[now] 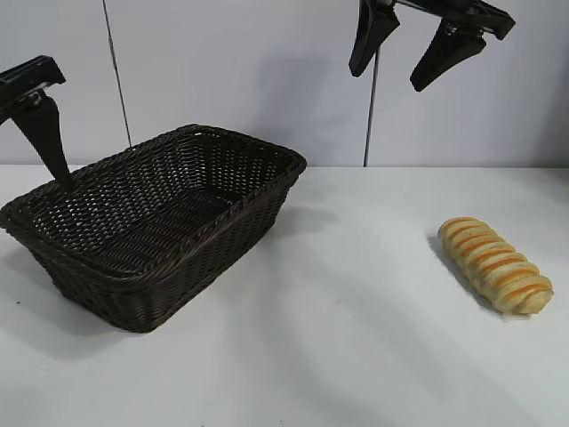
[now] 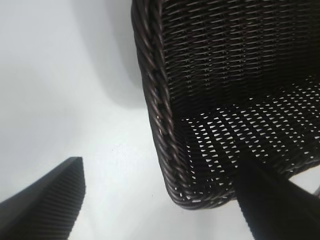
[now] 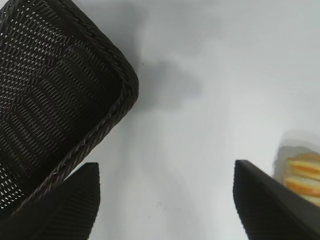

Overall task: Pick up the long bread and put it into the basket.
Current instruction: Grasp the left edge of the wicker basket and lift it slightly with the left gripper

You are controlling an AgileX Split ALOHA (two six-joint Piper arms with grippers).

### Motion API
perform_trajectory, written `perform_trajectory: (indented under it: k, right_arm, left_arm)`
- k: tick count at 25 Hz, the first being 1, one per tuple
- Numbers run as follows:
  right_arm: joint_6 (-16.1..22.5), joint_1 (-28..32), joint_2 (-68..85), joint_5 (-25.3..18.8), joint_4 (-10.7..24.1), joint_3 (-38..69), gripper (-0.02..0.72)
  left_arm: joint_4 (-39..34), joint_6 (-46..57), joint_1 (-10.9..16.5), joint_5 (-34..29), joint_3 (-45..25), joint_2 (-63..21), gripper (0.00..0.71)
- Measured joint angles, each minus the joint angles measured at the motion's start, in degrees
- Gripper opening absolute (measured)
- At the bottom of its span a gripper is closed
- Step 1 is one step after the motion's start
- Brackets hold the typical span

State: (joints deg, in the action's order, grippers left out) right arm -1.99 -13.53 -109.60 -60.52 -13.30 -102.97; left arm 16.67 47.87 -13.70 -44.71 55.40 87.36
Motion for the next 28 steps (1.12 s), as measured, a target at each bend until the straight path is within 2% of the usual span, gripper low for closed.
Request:
perform_trajectory:
  k: [4, 15, 20, 24, 28]
  right_arm:
    - [0.0, 0.0, 0.0, 0.0, 0.0, 0.0, 0.538]
    - [0.0, 0.0, 0.0, 0.0, 0.0, 0.0, 0.538]
    - [0.0, 0.0, 0.0, 0.0, 0.0, 0.0, 0.538]
    - [0.0, 0.0, 0.0, 0.0, 0.0, 0.0, 0.538]
    - [0.0, 0.0, 0.0, 0.0, 0.0, 0.0, 0.538]
  left_arm:
    - [0.15, -0.19, -0.14, 0.57, 0.0, 1.76, 0.596]
    - [3.49, -3.13, -0.79, 8.52, 0.0, 11.21, 0.596]
    - [4.13, -4.44, -0.79, 10.3, 0.0, 13.52, 0.593]
    - [4.3, -4.51, -0.79, 11.57, 0.0, 13.57, 0.549]
    - [4.37, -4.58, -0.79, 11.93, 0.0, 13.57, 0.471]
